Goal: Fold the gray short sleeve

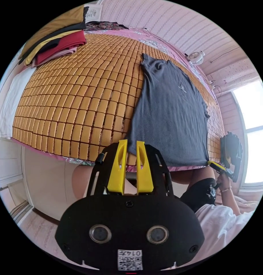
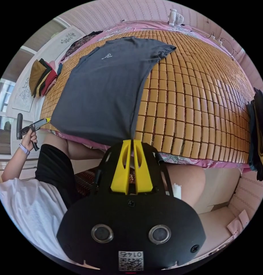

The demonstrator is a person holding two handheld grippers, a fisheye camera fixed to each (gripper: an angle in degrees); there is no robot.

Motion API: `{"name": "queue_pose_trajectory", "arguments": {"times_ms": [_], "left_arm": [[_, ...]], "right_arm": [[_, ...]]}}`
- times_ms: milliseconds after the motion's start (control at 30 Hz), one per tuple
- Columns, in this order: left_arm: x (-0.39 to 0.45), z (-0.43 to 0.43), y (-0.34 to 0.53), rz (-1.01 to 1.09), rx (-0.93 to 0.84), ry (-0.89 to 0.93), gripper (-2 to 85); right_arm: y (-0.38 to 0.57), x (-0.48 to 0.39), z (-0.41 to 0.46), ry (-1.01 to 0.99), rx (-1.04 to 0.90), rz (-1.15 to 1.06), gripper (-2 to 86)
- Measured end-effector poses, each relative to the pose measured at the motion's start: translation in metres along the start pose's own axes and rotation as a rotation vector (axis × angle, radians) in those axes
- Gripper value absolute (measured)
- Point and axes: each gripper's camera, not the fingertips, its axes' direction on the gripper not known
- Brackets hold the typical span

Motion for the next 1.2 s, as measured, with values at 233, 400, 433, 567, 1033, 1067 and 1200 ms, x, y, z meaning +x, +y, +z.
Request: {"name": "queue_pose_trajectory", "arguments": {"times_ms": [233,400,433,567,1033,1067,1200], "left_arm": [[0.067,0.01,-0.013,0.253,-0.153,-0.157,0.3],[0.085,-0.007,0.009,0.29,-0.123,-0.163,-0.9],[0.086,-0.01,0.015,0.281,-0.111,-0.153,-0.9],[0.084,-0.009,0.023,0.235,-0.111,-0.133,-1.0],[0.078,-0.016,0.094,0.122,-0.112,0.001,-0.3],[0.078,-0.019,0.098,0.127,-0.101,0.002,-0.3],[0.093,-0.044,0.129,0.224,0.0,-0.072,-0.8]], "right_arm": [[0.008,0.016,-0.006,-0.045,0.023,0.084,1.7],[0.021,0.008,0.003,-0.052,-0.017,0.083,4.8],[0.022,0.005,0.006,-0.088,-0.023,0.089,5.0],[0.02,-0.008,0.019,-0.071,-0.064,0.073,2.8],[0.089,-0.013,-0.007,0.0,-0.024,0.086,3.9],[0.095,-0.014,-0.01,0.014,-0.003,0.108,3.6],[0.162,-0.026,-0.053,0.088,0.367,0.224,0.6]]}}
